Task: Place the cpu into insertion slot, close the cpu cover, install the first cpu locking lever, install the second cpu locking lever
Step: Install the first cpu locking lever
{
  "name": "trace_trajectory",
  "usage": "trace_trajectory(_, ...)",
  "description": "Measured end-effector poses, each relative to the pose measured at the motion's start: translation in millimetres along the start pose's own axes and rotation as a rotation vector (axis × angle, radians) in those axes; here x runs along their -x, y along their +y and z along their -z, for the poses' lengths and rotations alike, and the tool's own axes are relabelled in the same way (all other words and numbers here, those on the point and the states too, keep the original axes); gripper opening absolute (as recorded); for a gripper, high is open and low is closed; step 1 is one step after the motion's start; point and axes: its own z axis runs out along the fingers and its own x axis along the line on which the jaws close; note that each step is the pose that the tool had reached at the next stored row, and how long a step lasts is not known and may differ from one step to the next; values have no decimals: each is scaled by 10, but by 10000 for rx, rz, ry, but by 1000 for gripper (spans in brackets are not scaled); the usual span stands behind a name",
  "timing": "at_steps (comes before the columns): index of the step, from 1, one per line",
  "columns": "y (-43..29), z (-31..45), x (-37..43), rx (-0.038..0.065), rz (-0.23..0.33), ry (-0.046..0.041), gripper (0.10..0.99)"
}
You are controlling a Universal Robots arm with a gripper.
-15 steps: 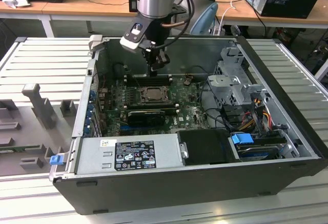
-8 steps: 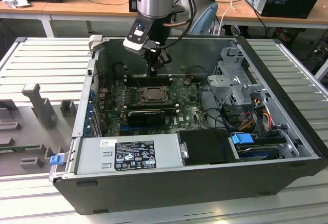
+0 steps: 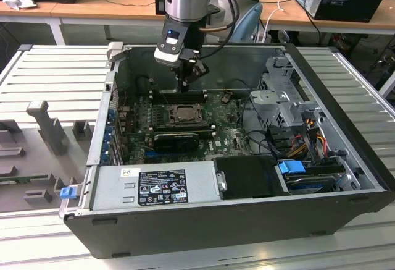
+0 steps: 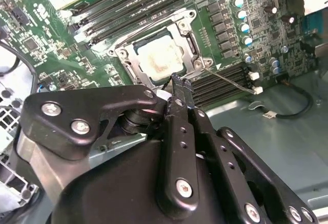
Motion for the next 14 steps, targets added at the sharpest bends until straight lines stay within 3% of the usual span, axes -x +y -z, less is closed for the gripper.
trace_trajectory(11, 0, 0, 0, -18, 1134, 12, 106)
trace_trajectory(14, 0, 0, 0, -39, 2497, 26, 106)
